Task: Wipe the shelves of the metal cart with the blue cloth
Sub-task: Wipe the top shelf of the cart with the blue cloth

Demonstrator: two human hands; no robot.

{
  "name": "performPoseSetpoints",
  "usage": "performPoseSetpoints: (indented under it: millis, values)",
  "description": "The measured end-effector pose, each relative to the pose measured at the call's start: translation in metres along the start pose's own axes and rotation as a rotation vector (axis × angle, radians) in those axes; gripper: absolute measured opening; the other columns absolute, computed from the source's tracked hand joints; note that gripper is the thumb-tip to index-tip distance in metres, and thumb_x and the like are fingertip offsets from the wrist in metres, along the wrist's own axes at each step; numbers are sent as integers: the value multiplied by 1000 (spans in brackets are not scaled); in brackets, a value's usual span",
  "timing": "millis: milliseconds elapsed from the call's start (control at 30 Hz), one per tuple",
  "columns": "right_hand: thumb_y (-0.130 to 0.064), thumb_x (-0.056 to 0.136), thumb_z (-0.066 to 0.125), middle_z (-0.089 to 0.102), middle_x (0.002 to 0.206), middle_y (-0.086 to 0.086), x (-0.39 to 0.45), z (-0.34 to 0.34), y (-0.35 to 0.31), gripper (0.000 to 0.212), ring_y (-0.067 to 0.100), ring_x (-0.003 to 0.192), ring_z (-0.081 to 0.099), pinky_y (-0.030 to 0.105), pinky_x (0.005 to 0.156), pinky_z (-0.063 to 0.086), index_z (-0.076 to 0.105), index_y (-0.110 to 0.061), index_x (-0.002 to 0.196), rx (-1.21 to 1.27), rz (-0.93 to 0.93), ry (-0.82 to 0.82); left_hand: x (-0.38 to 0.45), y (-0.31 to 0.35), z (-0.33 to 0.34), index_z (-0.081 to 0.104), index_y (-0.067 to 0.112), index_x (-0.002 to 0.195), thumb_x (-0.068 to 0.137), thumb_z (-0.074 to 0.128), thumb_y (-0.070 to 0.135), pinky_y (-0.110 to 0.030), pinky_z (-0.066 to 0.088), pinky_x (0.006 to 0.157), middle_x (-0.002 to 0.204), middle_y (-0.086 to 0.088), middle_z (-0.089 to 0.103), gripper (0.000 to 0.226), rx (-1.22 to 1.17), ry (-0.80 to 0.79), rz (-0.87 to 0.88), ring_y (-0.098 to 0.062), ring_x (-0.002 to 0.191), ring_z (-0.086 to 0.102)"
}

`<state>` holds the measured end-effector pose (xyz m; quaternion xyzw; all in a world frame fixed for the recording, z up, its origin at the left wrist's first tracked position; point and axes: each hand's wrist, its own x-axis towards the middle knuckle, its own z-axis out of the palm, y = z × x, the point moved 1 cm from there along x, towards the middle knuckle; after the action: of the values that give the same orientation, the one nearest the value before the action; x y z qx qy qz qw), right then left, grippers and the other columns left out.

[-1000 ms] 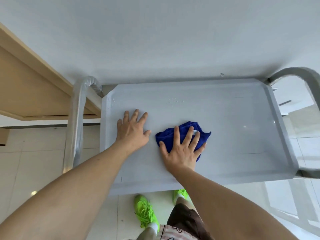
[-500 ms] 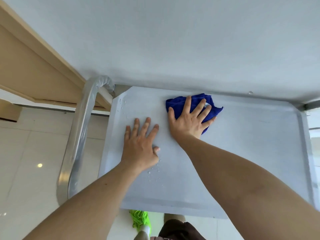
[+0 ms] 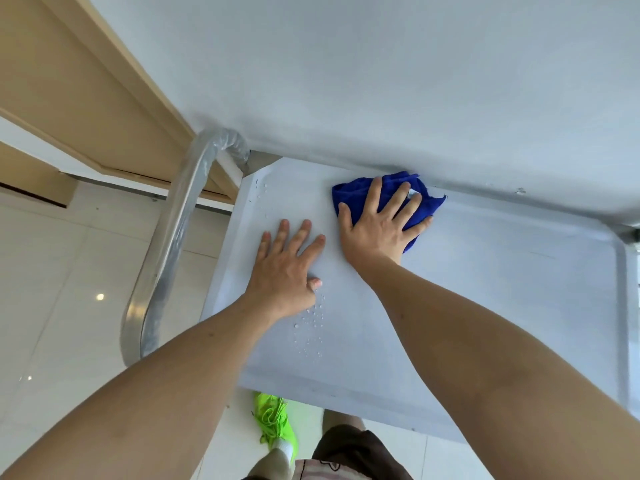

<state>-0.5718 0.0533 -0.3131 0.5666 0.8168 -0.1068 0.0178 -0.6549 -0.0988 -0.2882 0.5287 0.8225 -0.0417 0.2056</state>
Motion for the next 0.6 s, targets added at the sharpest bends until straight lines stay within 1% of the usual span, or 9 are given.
performPoseSetpoints:
  millis: [100, 167, 233, 300, 400, 533, 600]
  values:
    - [-71, 93, 22, 9, 166, 22, -26, 3, 5, 80, 43, 151, 0, 72, 114, -4, 13, -24, 158, 12, -82, -14, 2, -7, -6, 1, 41, 152, 91, 49, 55, -49, -2, 121, 163, 8, -13, 79, -16, -40, 28, -27, 149, -15]
    - [-72, 94, 21, 8, 166, 21, -48, 6, 9, 80, 43, 151, 0, 71, 115, -5, 12, -25, 158, 14, -102, -31, 2, -12, -11, 0, 42, 152, 91, 45, 60, -46, -3, 121, 163, 9, -15, 79, -17, -81, 50, -26, 149, -15]
    - [-72, 95, 18, 6, 167, 20, -71, 7, 14, 79, 43, 151, -1, 71, 115, -6, 11, -25, 159, 10, -100, -52, 3, -16, -17, 1, 44, 152, 92, 42, 61, -43, -1, 121, 162, 11, -16, 75, -18, -139, 66, -24, 149, -14]
    - [-71, 96, 17, 5, 167, 20, -95, 9, 19, 79, 42, 151, -2, 71, 115, -6, 10, -26, 159, 1, -95, -71, 4, -18, -25, 5, 43, 152, 94, 42, 54, -41, 4, 121, 163, 11, -12, 70, -25, -172, 46, -23, 150, -10]
    - [-70, 96, 20, 3, 167, 19, -134, 12, 23, 78, 42, 152, -4, 70, 115, -7, 9, -26, 160, -7, -94, -102, -9, -16, -30, 15, 35, 153, 96, 43, 43, -42, 14, 120, 165, 6, 0, 65, -56, -123, -57, -25, 150, -2]
    - [-71, 95, 15, 1, 167, 19, -185, 15, 18, 80, 41, 151, -6, 70, 114, -10, 6, -26, 160, -5, -68, -152, -59, -19, -20, 19, 30, 153, 92, 46, 26, -47, 27, 113, 164, 0, 0, 66, -127, -140, -208, -28, 149, 3]
    - [-71, 94, 14, 2, 167, 19, -208, 17, 12, 81, 42, 151, -5, 70, 113, -10, 6, -25, 161, -15, -70, -165, -85, -23, -15, 28, 27, 149, 86, 49, 20, -46, 37, 104, 160, -9, 14, 66, -138, -102, -262, -30, 143, 18]
